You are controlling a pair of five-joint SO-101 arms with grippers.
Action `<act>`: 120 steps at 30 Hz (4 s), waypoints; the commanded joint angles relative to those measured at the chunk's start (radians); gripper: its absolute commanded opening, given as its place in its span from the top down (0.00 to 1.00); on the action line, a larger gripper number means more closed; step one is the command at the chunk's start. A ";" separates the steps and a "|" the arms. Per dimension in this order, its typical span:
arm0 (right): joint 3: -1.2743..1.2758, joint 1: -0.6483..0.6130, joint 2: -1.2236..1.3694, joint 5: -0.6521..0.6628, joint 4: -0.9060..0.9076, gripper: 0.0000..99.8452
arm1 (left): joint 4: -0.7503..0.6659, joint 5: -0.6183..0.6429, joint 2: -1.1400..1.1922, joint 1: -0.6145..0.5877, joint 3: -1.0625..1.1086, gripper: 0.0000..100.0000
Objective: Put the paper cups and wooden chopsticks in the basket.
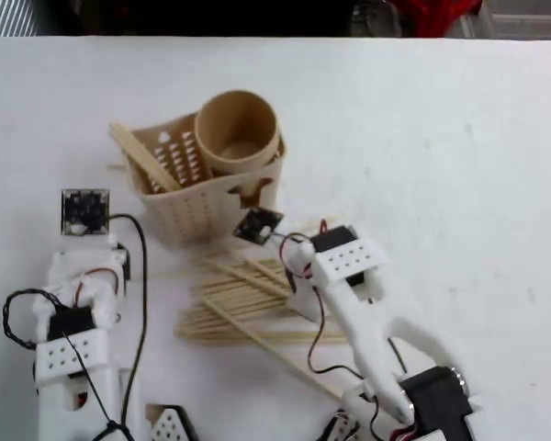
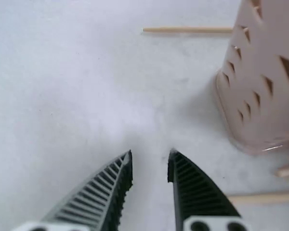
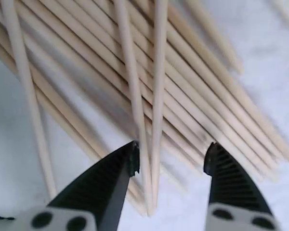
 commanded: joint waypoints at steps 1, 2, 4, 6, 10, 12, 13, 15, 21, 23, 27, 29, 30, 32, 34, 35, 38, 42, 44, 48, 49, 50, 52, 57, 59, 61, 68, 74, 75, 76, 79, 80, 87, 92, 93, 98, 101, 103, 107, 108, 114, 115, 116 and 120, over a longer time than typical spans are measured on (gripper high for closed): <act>-0.072 -0.056 -0.004 -0.009 -0.005 0.81 | -0.021 -0.012 0.007 0.012 -0.005 0.86; -0.087 -0.076 -0.004 -0.017 -0.002 0.84 | -0.021 -0.012 0.007 0.012 -0.005 0.86; -0.094 -0.139 -0.008 -0.081 0.015 0.87 | -0.021 -0.012 0.007 0.012 -0.005 0.86; -0.046 -0.226 -0.041 -0.103 -0.001 0.86 | -0.021 -0.012 0.007 0.012 -0.005 0.86; 0.084 -0.355 -0.182 -0.107 -0.062 0.80 | -0.021 -0.012 0.007 0.012 -0.005 0.86; 0.121 -0.375 -0.232 -0.121 -0.077 0.79 | -0.021 -0.012 0.007 0.012 -0.005 0.86; 0.130 -0.375 -0.240 -0.135 -0.090 0.78 | -0.021 -0.012 0.005 0.012 -0.005 0.86; 0.152 -0.375 -0.231 -0.149 -0.125 0.78 | -0.021 -0.012 0.005 0.012 -0.005 0.86; 0.183 -0.378 -0.090 -0.155 -0.232 0.78 | -0.020 -0.012 0.005 0.012 -0.005 0.86; 0.181 -0.378 -0.039 -0.155 -0.266 0.78 | -0.020 -0.012 0.005 0.012 -0.005 0.86; 0.160 -0.372 0.004 -0.155 -0.268 0.84 | -0.020 -0.012 0.005 0.012 -0.005 0.86; 0.155 -0.372 0.004 -0.155 -0.268 0.89 | -0.020 -0.012 0.005 0.012 -0.005 0.86; 0.155 -0.372 0.002 -0.155 -0.268 0.92 | -0.020 -0.012 0.005 0.012 -0.005 0.86; 0.155 -0.371 0.002 -0.155 -0.266 0.94 | -0.020 -0.012 0.005 0.012 -0.005 0.86; 0.153 -0.371 0.002 -0.149 -0.266 0.96 | -0.020 -0.012 0.005 0.012 -0.005 0.86; 0.146 -0.369 0.002 -0.147 -0.266 0.97 | -0.020 -0.012 0.005 0.012 -0.005 0.86; 0.089 -0.344 0.002 -0.147 -0.223 0.98 | -0.020 -0.012 0.005 0.012 -0.005 0.86; -0.031 -0.283 -0.008 -0.147 -0.124 0.98 | -0.020 -0.012 0.005 0.012 -0.005 0.86; -0.057 -0.272 -0.042 -0.149 -0.088 0.98 | -0.020 -0.012 0.005 0.012 -0.005 0.86; -0.040 -0.271 -0.174 -0.155 -0.041 0.98 | -0.020 -0.012 0.005 0.012 -0.005 0.86; -0.034 -0.269 -0.214 -0.155 -0.021 0.98 | -0.020 -0.012 0.005 0.012 -0.005 0.86; -0.032 -0.269 -0.252 -0.155 0.004 0.98 | -0.020 -0.012 0.005 0.012 -0.005 0.86; -0.035 -0.269 -0.329 -0.155 0.079 0.98 | -0.020 -0.012 0.005 0.012 -0.005 0.86; -0.040 -0.269 -0.558 -0.155 0.232 0.98 | -0.020 -0.012 0.005 0.012 -0.005 0.86; -0.041 -0.269 -0.670 -0.155 0.249 0.98 | -0.020 -0.012 0.005 0.013 -0.005 0.86; -0.061 -0.269 -0.765 -0.158 0.249 0.98 | -0.020 -0.012 0.005 0.013 -0.005 0.86; -0.419 -0.271 -0.797 -0.273 0.251 0.98 | -0.023 -0.012 0.005 0.013 -0.005 0.86; -0.764 -0.274 -0.524 -0.450 -0.002 0.98 | -0.021 -0.012 0.005 0.013 -0.005 0.86; -0.804 -0.274 -0.463 -0.468 -0.067 0.98 | -0.021 -0.012 0.005 0.013 -0.005 0.86; -0.835 -0.274 -0.404 -0.488 -0.137 0.98 | -0.021 -0.012 0.005 0.013 -0.005 0.86; -0.884 -0.275 -0.254 -0.522 -0.348 0.98 | -0.021 -0.012 0.005 0.013 -0.005 0.86; -0.893 -0.283 -0.213 -0.534 -0.409 0.98 | -0.021 -0.012 0.005 0.013 -0.005 0.86; -0.888 -0.328 -0.039 -0.552 -0.631 0.98 | -0.021 -0.012 0.005 0.013 -0.003 0.86; -0.801 -0.331 -0.007 -0.551 -0.714 0.98 | -0.023 -0.012 0.005 0.013 -0.003 0.86; -0.787 -0.332 -0.007 -0.551 -0.714 0.98 | -0.023 -0.012 0.005 0.013 -0.003 0.86; -0.772 -0.329 -0.007 -0.555 -0.659 0.93 | -0.023 -0.012 0.005 0.013 -0.003 0.86; -0.775 -0.329 -0.012 -0.555 -0.615 0.81 | -0.023 -0.012 0.005 0.013 -0.003 0.86; -0.772 -0.329 -0.030 -0.554 -0.591 0.77 | -0.023 -0.012 0.005 0.013 -0.003 0.86; -0.773 -0.332 -0.101 -0.557 -0.473 0.79 | -0.021 -0.012 0.005 0.013 -0.003 0.86; -0.772 -0.332 -0.127 -0.557 -0.427 0.80 | -0.021 -0.012 0.005 0.013 -0.003 0.86; -0.772 -0.318 -0.306 -0.505 0.062 0.96 | -0.021 -0.012 0.005 0.013 -0.003 0.86; -0.769 -0.325 -0.314 -0.456 0.150 0.99 | -0.021 -0.012 0.005 0.013 -0.003 0.86; -0.767 -0.325 -0.314 -0.400 0.229 0.98 | -0.021 -0.012 0.005 0.013 -0.003 0.86; -0.692 -0.302 -0.268 -0.272 0.470 0.90 | -0.021 -0.012 0.005 0.013 -0.003 0.86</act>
